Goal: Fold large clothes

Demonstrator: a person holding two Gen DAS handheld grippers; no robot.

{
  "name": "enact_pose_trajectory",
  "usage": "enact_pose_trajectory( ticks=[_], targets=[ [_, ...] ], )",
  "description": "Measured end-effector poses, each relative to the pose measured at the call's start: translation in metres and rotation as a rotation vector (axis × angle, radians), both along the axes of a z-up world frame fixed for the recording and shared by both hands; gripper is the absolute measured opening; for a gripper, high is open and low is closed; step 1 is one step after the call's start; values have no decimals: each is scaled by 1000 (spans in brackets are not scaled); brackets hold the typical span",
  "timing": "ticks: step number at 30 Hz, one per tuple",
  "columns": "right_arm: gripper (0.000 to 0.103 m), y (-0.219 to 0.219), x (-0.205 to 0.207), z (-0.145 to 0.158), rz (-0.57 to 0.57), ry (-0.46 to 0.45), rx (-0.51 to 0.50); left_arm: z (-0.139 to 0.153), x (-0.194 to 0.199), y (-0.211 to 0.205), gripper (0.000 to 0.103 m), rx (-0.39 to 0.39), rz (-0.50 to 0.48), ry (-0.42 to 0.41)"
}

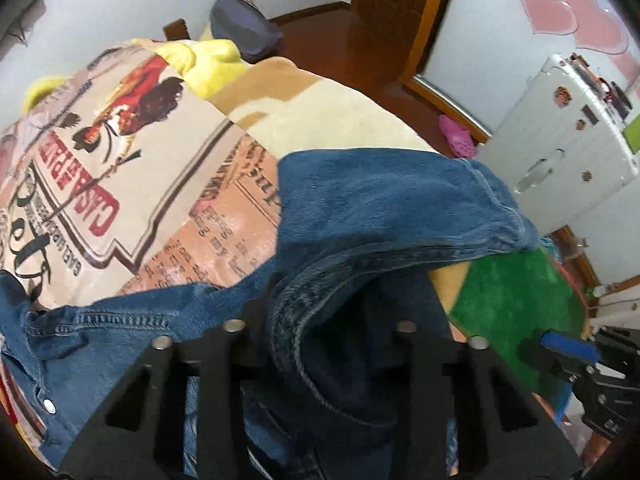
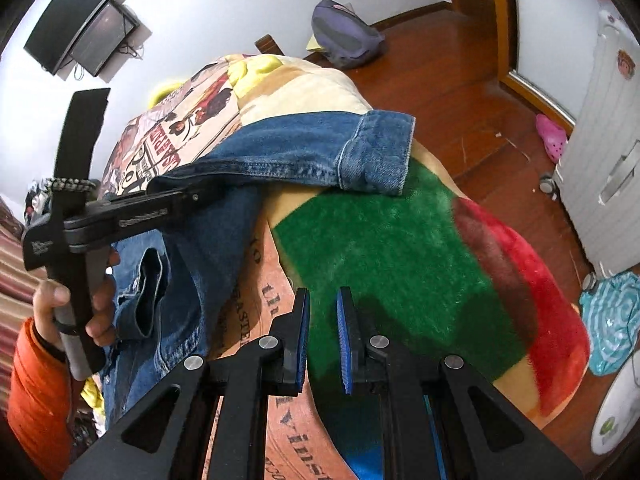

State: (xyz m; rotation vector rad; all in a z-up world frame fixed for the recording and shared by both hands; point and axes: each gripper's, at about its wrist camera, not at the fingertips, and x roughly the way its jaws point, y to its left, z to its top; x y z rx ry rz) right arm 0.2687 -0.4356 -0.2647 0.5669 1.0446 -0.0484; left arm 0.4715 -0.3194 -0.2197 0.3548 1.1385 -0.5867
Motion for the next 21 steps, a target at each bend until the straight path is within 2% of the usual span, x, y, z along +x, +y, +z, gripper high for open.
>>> enact_pose_trajectory(
  ticks=[1, 2, 4, 9, 14, 17, 21],
  targets=[
    [10, 0, 1, -1, -4, 3, 13, 2, 0, 0, 4, 13, 9, -25],
    [10, 0, 2, -2, -5, 6, 26, 5, 0, 1, 3, 20, 24, -48],
    [10, 2, 4, -2, 2, 6, 39, 21, -1, 7, 3, -29, 39, -75],
    [10, 14, 10, 6, 34, -7, 26, 94, -21, 33, 3, -145, 53, -221],
    [10, 34, 17, 22, 76, -41, 39, 149, -46, 70, 3, -200, 85, -354],
    [10, 56, 21, 32, 125, -64, 57, 160, -68, 105, 3, -176, 116, -416],
    [10, 92, 28, 40, 207, -79, 55, 144, -86, 151, 3, -111, 183, -433]
  ],
)
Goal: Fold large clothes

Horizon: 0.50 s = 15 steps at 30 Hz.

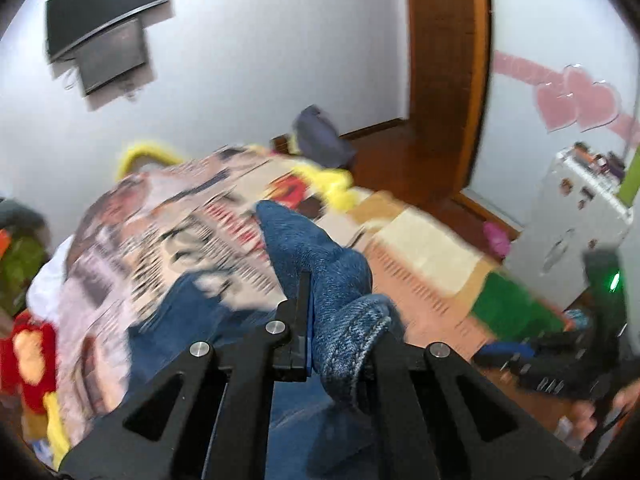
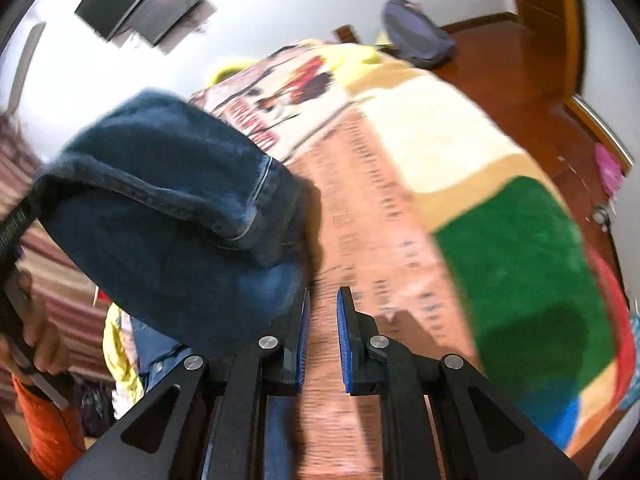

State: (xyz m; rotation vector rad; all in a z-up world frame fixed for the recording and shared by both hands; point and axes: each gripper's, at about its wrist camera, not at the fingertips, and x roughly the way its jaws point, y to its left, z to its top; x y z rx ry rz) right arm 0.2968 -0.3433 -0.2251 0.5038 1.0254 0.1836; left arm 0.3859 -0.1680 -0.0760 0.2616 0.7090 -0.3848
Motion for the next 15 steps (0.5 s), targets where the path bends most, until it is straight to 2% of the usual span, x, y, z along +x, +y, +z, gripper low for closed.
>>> enact_pose_trajectory(
  ticks=[3, 8, 11, 13, 15],
  targets=[
    [10, 31, 7, -1, 69, 5, -11, -25, -8, 42, 4, 12, 64, 67],
    [10, 72, 15, -22, 163, 59, -89, -84, -11, 109, 7, -32, 170, 262],
    [10, 86, 16, -36, 197, 79, -160, -114, -21, 130, 22, -65, 192, 338],
    [10, 92, 14, -41, 221, 64, -218, -131, -30, 133, 38, -33, 205, 340],
    [10, 94, 12, -44, 252, 36, -261, -146, -35, 134, 46, 0, 208, 345]
  ],
)
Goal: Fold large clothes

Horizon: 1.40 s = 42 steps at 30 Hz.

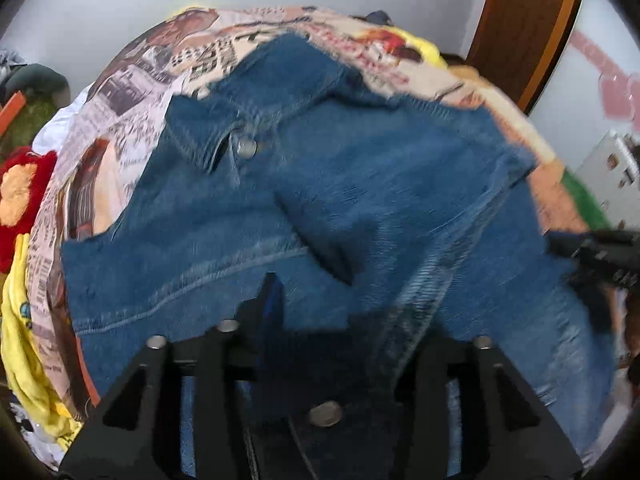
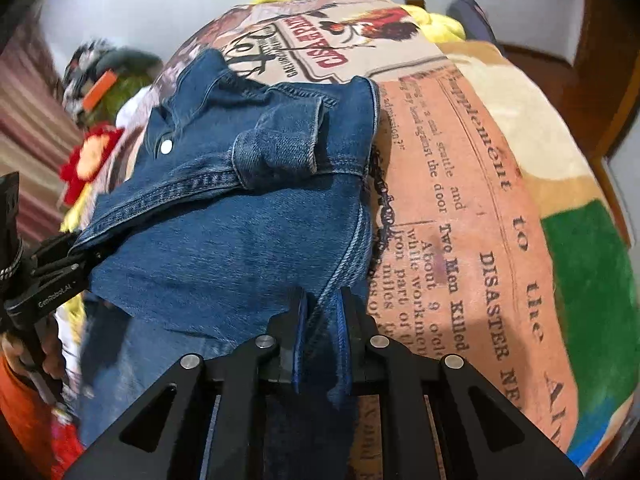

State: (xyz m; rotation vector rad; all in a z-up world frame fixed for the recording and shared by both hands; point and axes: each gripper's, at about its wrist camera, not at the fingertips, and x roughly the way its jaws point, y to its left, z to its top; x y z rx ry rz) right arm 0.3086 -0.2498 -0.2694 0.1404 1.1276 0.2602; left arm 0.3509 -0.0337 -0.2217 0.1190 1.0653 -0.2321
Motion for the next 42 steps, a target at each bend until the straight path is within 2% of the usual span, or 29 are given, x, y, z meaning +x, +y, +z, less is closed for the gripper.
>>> enact_pose_trajectory(
  ticks=[3, 5, 6, 7, 8, 10, 12, 15, 19, 25, 30, 32, 35, 36, 38, 42],
  targets=[
    [14, -1, 0, -1, 32, -20, -29, -7, -4, -2, 51, 30, -5, -5],
    [31, -3, -3, 0, 23, -26, -61, -2, -6, -7, 52, 75, -17, -22],
    [55, -5, -4, 1, 7, -36, -103, 0, -6, -9, 53, 93, -25, -27],
    [73, -6, -4, 1, -18, -57, -169, 3, -7, -11, 53, 110, -34, -34],
    [76, -7, -6, 2, -32, -81, -207, 6, -7, -14, 53, 124, -45, -38],
    [76, -12, -8, 1, -31, -96, -189, 15, -9, -18, 61, 118, -75, -50],
    [76, -21, -7, 0, -56, -62, -127, 23, -10, -25, 66, 114, -97, -67],
    [76, -32, -9, 4, -91, -24, -55, 37, -8, -44, 67, 117, -141, -102],
    [76, -45, -14, 12, -124, -14, 44, 48, 4, -70, 74, 91, -189, -116],
    [76, -64, -24, 25, -174, -26, 110, 23, 42, -122, 74, 80, -261, 25],
    [76, -71, -31, 25, -177, -28, 106, 13, 63, -140, 73, 68, -247, 64],
    [76, -74, -32, 23, -177, -21, 111, 10, 71, -144, 69, 52, -242, 83],
    [76, -75, -31, 17, -184, 0, 126, 8, 75, -146, 56, 42, -249, 82],
    [76, -75, -30, 15, -185, 8, 130, 9, 74, -146, 47, 25, -255, 82],
    [76, -73, -29, 13, -186, 20, 136, 14, 70, -146, 21, 7, -263, 80],
    [76, -65, -27, 14, -172, 21, 134, 32, 63, -137, 15, -27, -261, 39]
  ],
)
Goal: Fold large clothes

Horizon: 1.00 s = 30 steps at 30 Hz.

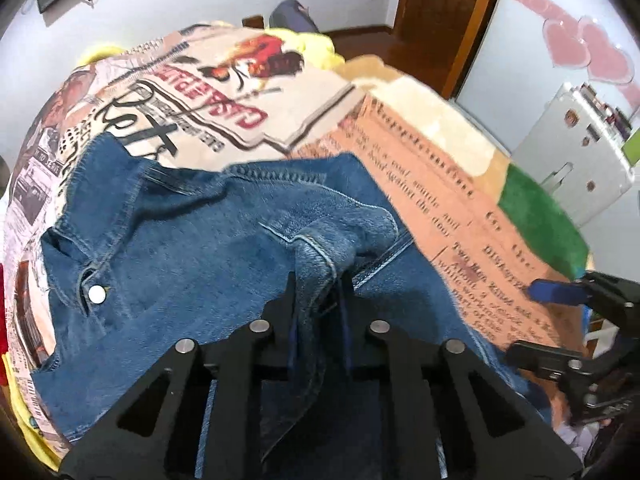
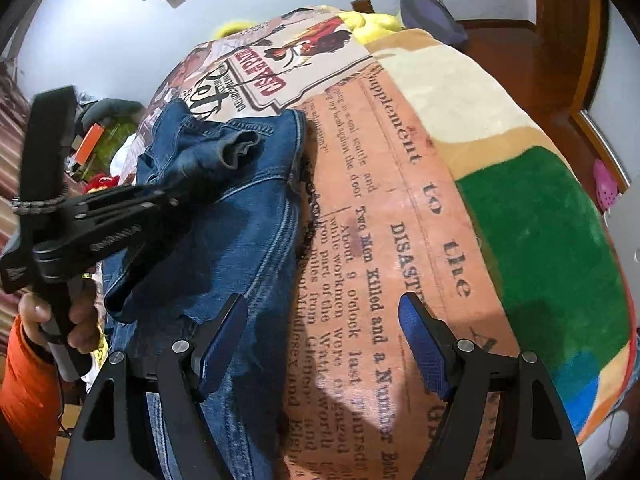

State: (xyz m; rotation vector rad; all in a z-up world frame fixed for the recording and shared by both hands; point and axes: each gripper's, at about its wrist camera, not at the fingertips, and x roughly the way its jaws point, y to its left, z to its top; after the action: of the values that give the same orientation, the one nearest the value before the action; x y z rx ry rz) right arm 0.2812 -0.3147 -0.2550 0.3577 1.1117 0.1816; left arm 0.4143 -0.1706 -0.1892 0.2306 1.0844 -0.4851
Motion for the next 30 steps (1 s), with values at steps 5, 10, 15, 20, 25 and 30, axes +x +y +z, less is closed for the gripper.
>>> enact_pose_trajectory(
  ticks=[5, 10, 15, 20, 25, 30],
  targets=[
    [76, 11, 4, 9, 14, -18, -13, 44, -8, 42, 13, -108, 67, -64],
    [76, 24, 9, 17, 23, -32, -20, 87, -21, 99, 13, -185, 148, -157],
    [76, 42, 17, 16, 41, -18, -27, 107, -39, 166, 12, -191, 248, -214],
    [76, 65, 21, 7, 74, 10, -57, 88, -57, 211, 12, -211, 335, -183],
    [76, 81, 22, -7, 102, 52, -83, 60, -82, 255, 12, -231, 433, -143],
    [76, 86, 22, -5, 112, 43, -116, 23, -99, 281, 13, -148, 505, -97]
  ],
)
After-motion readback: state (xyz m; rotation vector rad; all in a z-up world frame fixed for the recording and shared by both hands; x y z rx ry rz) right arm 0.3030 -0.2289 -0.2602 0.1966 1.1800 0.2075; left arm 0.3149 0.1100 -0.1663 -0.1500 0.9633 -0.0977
